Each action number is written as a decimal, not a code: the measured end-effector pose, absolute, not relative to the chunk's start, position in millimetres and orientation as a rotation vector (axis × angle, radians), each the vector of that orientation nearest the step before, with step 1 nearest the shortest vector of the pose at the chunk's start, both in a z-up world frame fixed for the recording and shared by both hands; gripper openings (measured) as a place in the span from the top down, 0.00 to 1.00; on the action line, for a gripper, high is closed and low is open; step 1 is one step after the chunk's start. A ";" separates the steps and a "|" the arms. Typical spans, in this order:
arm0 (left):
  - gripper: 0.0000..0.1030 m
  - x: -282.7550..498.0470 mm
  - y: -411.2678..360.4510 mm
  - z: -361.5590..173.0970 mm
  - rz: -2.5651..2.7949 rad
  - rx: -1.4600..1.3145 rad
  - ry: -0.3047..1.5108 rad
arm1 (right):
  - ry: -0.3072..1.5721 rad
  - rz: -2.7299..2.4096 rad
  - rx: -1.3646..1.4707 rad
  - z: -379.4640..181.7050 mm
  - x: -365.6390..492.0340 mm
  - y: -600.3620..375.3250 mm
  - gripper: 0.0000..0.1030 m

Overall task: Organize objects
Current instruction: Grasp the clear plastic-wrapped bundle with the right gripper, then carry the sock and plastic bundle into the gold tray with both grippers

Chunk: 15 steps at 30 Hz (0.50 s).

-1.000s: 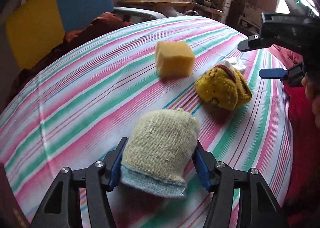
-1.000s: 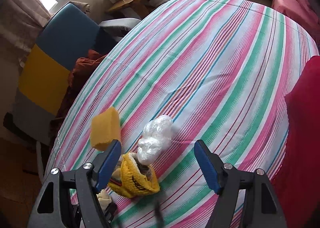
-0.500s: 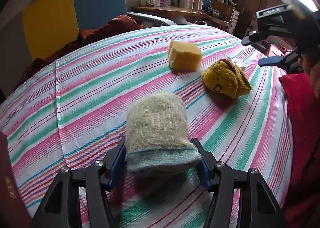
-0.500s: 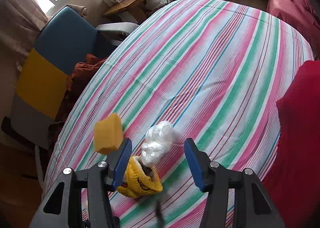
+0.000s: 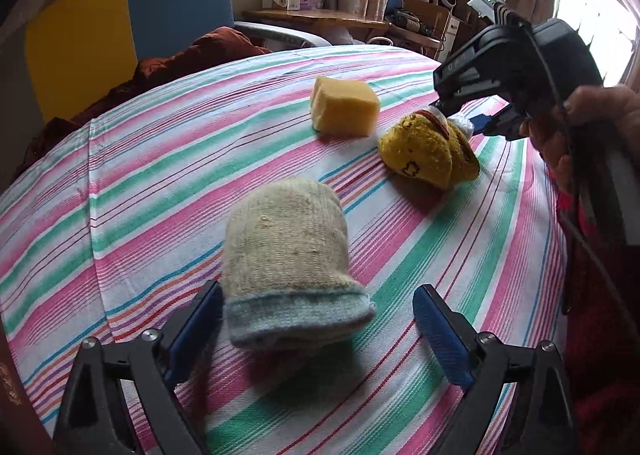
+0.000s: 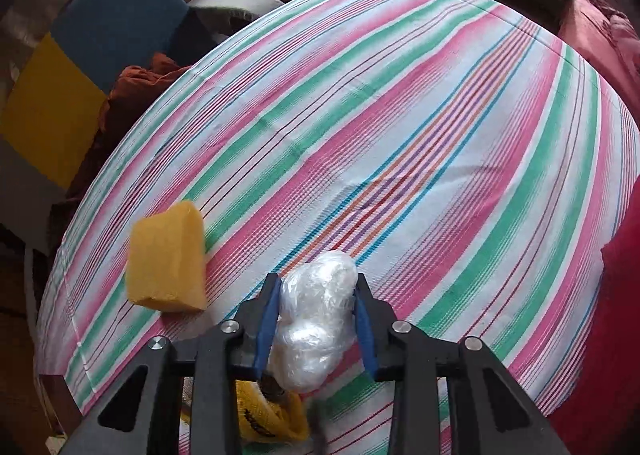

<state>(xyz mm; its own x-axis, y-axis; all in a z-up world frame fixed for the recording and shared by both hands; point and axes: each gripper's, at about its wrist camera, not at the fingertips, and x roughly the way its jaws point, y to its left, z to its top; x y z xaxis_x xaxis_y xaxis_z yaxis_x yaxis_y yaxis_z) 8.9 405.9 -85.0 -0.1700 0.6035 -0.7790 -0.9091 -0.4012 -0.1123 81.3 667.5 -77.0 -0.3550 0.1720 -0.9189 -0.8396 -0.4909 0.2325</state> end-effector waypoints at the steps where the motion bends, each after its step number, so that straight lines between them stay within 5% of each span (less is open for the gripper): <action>1: 0.08 6.2 407.9 -84.6 1.778 -0.951 0.451 | 0.937 1.919 -1.179 -75.7 79.1 664.9 0.66; 6: 0.11 -6.3 394.8 -75.1 1.803 -1.004 0.326 | 0.917 1.923 -1.150 -67.7 83.3 670.8 0.67; 15: 0.17 -18.3 415.3 -58.7 1.813 -0.999 0.430 | 0.782 2.003 -1.016 -34.1 83.1 661.6 0.67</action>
<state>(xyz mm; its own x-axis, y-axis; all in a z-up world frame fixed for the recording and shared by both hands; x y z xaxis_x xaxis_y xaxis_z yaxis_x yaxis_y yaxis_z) -18.2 415.3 -58.7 -0.1780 0.5882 -0.7889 -0.8799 -0.4541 -0.1401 83.1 661.6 -34.1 -0.4083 0.3398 -0.8472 -0.8241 -0.5365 0.1820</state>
